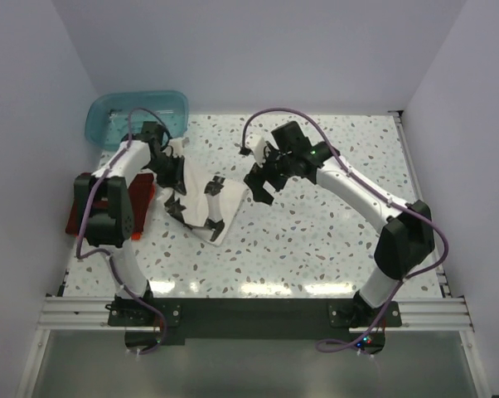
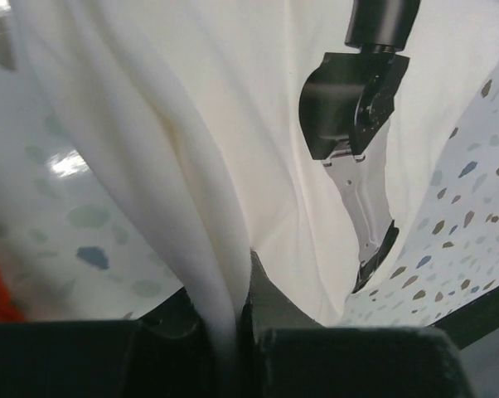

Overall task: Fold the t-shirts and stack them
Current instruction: Neatly place the folded tshirt to the corner

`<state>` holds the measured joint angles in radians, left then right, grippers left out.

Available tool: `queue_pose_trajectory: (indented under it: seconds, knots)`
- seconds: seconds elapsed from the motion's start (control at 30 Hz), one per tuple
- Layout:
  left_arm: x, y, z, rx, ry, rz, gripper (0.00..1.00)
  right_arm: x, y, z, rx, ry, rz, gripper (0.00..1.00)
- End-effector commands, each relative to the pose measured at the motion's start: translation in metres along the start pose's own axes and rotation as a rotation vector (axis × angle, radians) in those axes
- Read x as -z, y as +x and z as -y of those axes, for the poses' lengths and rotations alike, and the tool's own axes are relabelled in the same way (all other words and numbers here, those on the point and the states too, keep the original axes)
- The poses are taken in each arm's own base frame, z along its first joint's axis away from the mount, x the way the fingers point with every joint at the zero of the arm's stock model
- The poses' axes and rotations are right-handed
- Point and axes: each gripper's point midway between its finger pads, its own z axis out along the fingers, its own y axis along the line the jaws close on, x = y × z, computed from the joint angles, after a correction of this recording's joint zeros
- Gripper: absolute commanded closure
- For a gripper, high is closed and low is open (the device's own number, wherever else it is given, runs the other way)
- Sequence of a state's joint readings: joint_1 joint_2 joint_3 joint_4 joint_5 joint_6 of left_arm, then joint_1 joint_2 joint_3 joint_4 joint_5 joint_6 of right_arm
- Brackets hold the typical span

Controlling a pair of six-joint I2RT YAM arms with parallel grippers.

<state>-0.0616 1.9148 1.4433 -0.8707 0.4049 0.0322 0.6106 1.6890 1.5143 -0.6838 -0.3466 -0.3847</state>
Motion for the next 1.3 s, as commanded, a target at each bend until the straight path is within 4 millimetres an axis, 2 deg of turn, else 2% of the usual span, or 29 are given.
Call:
queue_pose_trajectory:
  seconds: [0.0,0.1,0.2,0.33,0.63,1.03,1.27]
  knots:
    - [0.057,0.003,-0.028,-0.067,-0.086,0.056,1.0,0.02,0.005,-0.002,0.033,0.039,-0.012,0.01]
    - [0.083,-0.002,-0.027,-0.131,-0.099,0.11,1.0,0.022,0.013,-0.002,0.036,0.051,-0.028,0.01]
    - [0.108,-0.001,-0.017,-0.198,-0.126,0.169,1.0,0.022,0.021,-0.004,0.039,0.052,-0.044,0.01]
    - [0.129,0.003,-0.012,-0.233,-0.163,0.216,1.0,0.022,0.025,-0.005,0.042,0.051,-0.039,0.01]
    - [0.172,0.001,-0.017,-0.276,-0.268,0.297,1.0,0.022,0.024,-0.008,0.032,0.04,-0.031,0.01]
    - [0.213,-0.006,0.002,-0.302,-0.224,0.384,1.0,0.025,0.029,-0.012,0.023,0.039,-0.032,0.01]
    - [0.223,-0.003,0.0,-0.282,-0.213,0.384,1.0,0.023,0.033,-0.013,0.017,0.035,-0.038,0.01]
